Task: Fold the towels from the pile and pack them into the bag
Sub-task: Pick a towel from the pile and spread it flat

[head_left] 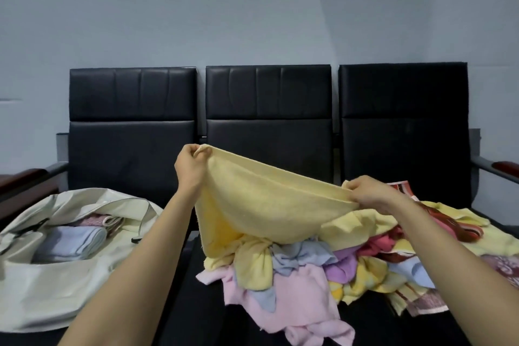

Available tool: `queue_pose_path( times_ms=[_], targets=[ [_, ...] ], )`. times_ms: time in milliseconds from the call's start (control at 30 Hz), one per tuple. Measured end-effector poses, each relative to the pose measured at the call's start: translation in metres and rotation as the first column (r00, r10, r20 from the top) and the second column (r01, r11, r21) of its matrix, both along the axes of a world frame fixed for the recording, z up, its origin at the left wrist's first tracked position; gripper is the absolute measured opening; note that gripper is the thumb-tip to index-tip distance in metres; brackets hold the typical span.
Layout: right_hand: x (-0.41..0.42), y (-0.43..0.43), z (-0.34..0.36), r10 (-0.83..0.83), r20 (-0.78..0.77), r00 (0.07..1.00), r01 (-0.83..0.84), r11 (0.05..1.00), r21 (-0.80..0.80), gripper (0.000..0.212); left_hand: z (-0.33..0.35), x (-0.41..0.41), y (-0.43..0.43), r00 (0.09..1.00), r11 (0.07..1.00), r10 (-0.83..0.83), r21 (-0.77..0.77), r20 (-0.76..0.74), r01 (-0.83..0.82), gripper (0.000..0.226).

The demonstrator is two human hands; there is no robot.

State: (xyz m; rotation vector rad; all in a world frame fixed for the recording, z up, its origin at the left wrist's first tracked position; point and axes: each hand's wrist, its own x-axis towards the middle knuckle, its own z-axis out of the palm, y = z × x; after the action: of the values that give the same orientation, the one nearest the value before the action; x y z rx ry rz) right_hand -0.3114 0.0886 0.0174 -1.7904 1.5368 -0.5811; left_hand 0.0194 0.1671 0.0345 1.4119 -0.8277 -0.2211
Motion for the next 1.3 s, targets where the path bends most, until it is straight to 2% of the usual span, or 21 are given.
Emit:
queue_pose_path(
  times_ms=[33,67,100,133,167,200,233,300,333,367,500,533,633,667,733,800,833,933,1133,1233,1300],
  targets=[
    [-0.002,0.000,-0.002,-0.023,-0.227,0.974,0.006,0.997,-0.076,0.022,0.004,0.000,0.003,1.000,1.000,-0.007,0.000,0.030,0.007,0.010],
    [-0.003,0.003,-0.001,-0.042,-0.337,0.941,0.006,0.994,-0.108,0.018,0.007,-0.001,0.007,0.998,1.000,-0.013,-0.002,0.053,0.013,0.010],
    [-0.004,0.005,0.001,-0.064,-0.305,0.950,0.031,0.993,-0.111,0.017,0.010,-0.001,0.010,0.998,1.000,-0.018,-0.010,0.059,0.019,0.011],
    [-0.006,0.006,0.006,-0.102,-0.177,0.979,0.083,0.990,-0.110,0.019,0.013,-0.002,0.013,0.999,0.999,-0.026,-0.022,0.046,0.027,0.011],
    [-0.007,0.008,0.014,-0.165,0.023,0.986,0.166,0.980,-0.109,0.019,0.016,-0.002,0.017,0.999,0.999,-0.041,-0.034,0.026,0.041,0.012],
    [-0.007,0.009,0.023,-0.211,0.217,0.953,0.239,0.964,-0.115,0.016,0.020,-0.003,0.021,0.998,0.997,-0.059,-0.044,0.012,0.059,0.012],
    [-0.008,0.011,0.033,-0.226,0.381,0.897,0.290,0.950,-0.117,0.014,0.025,-0.004,0.025,0.997,0.996,-0.075,-0.054,0.006,0.075,0.014],
    [-0.007,0.016,0.061,-0.175,0.691,0.702,0.325,0.941,-0.092,0.013,0.039,-0.005,0.033,0.995,0.991,-0.095,-0.098,0.008,0.096,0.017],
    [-0.007,0.022,0.076,-0.125,0.782,0.610,0.325,0.940,-0.104,0.014,0.048,-0.005,0.037,0.995,0.986,-0.099,-0.130,0.010,0.100,0.018],
    [-0.007,0.029,0.091,-0.072,0.818,0.570,0.332,0.931,-0.149,0.014,0.057,-0.006,0.040,0.995,0.981,-0.101,-0.165,0.009,0.101,0.020],
    [-0.006,0.046,0.135,-0.016,0.720,0.694,0.411,0.830,-0.377,0.013,0.096,-0.003,0.054,0.992,0.946,-0.116,-0.309,-0.042,0.097,0.021],
    [-0.007,0.046,0.141,-0.013,0.727,0.687,0.413,0.830,-0.375,0.014,0.104,-0.002,0.056,0.992,0.939,-0.118,-0.331,-0.044,0.097,0.021],
    [-0.012,0.046,0.156,0.011,0.829,0.559,0.429,0.852,-0.301,0.020,0.117,0.002,0.059,0.992,0.941,-0.124,-0.317,0.017,0.123,0.024],
    [-0.014,0.046,0.159,-0.006,0.814,0.581,0.426,0.854,-0.299,0.020,0.118,0.003,0.060,0.992,0.947,-0.122,-0.296,0.036,0.127,0.025],
    [-0.016,0.045,0.161,-0.071,0.690,0.720,0.387,0.866,-0.315,0.017,0.116,0.009,0.059,0.988,0.956,-0.148,-0.249,0.038,0.152,0.023],
    [-0.020,0.039,0.159,-0.109,0.583,0.805,0.328,0.901,-0.285,0.014,0.109,0.021,0.056,0.971,0.958,-0.240,-0.161,0.015,0.239,0.018],
    [-0.022,0.036,0.158,-0.094,0.566,0.819,0.274,0.931,-0.242,0.015,0.104,0.026,0.054,0.959,0.952,-0.285,-0.114,0.002,0.283,0.018],
    [-0.020,0.024,0.152,-0.032,0.638,0.769,0.146,0.981,-0.127,0.020,0.090,0.037,0.043,0.955,0.954,-0.296,-0.042,-0.008,0.296,0.019],
    [0.002,0.012,0.143,0.052,0.482,0.874,0.189,0.879,-0.437,0.038,0.094,0.036,0.026,0.978,0.971,-0.207,-0.126,-0.019,0.203,0.022],
    [0.002,0.012,0.141,-0.026,0.240,0.971,0.164,0.802,-0.575,0.042,0.092,0.041,0.025,0.982,0.971,-0.189,-0.146,0.003,0.188,0.021],
    [0.005,0.018,0.139,-0.051,0.135,0.990,0.125,0.772,-0.623,0.038,0.089,0.044,0.027,0.985,0.974,-0.173,-0.146,0.002,0.171,0.021]
  ],
)
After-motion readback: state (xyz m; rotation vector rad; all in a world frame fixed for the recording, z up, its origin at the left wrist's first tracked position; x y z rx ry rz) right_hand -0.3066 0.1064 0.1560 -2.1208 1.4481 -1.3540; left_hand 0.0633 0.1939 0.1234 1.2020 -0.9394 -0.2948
